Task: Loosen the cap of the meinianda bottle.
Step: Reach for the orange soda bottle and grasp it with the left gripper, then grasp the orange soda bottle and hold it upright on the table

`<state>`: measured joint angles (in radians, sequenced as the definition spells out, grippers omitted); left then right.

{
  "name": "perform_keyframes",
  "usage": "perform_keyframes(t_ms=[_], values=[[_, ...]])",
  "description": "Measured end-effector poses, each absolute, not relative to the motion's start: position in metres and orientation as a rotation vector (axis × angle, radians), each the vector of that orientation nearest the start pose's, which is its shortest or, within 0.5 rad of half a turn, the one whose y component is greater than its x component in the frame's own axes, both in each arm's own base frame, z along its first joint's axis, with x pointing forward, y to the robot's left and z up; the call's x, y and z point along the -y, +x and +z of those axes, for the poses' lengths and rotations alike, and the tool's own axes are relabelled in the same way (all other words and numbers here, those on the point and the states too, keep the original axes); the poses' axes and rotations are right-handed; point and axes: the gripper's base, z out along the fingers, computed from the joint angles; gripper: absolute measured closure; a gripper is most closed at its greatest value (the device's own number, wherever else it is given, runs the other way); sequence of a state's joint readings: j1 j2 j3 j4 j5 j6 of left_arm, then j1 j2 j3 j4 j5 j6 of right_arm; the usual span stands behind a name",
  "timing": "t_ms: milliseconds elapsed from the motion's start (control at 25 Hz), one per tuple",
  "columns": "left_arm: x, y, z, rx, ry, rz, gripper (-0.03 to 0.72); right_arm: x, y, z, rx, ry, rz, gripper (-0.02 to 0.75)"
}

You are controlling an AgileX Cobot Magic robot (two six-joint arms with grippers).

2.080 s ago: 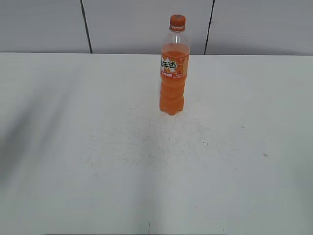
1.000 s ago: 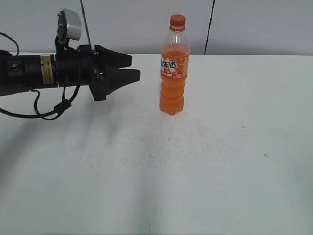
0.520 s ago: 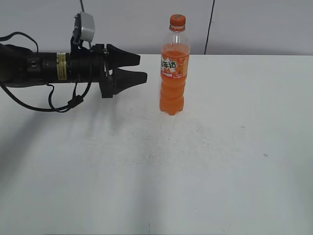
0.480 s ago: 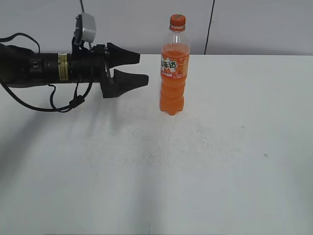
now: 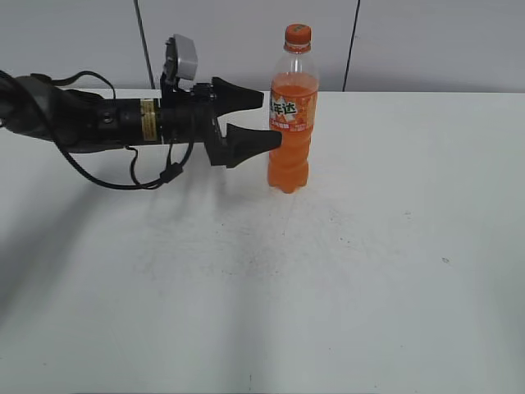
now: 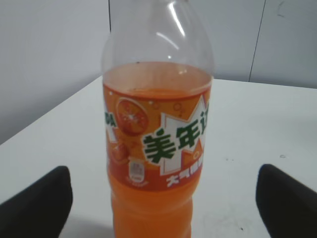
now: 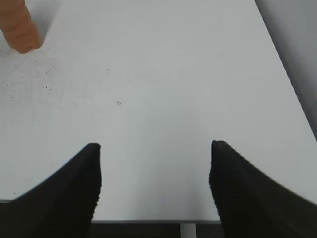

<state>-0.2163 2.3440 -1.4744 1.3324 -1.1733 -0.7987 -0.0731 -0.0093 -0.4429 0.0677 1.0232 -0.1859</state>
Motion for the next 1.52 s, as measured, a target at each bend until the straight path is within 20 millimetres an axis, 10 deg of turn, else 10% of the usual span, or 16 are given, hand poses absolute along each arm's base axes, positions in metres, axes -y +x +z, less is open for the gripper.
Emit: perform_keyframes(t_ms=[600,880,1520], values=[[0.241,0.444,0.109,-1.394,1.085,-1.053,0.124,-0.005,0.002,0.264,-2.050,-0.115,-0.080,0.223],[0.242,0.447,0.108,-1.416,1.059,-1.046,0.269,-0.005,0.002,0.264,-2.050,-0.115,-0.080,0.223],[0.239,0.433,0.109,-1.412,1.092,-1.130,0.270,-0.005,0.002,0.264,-2.050,-0.115,-0.080,0.223]])
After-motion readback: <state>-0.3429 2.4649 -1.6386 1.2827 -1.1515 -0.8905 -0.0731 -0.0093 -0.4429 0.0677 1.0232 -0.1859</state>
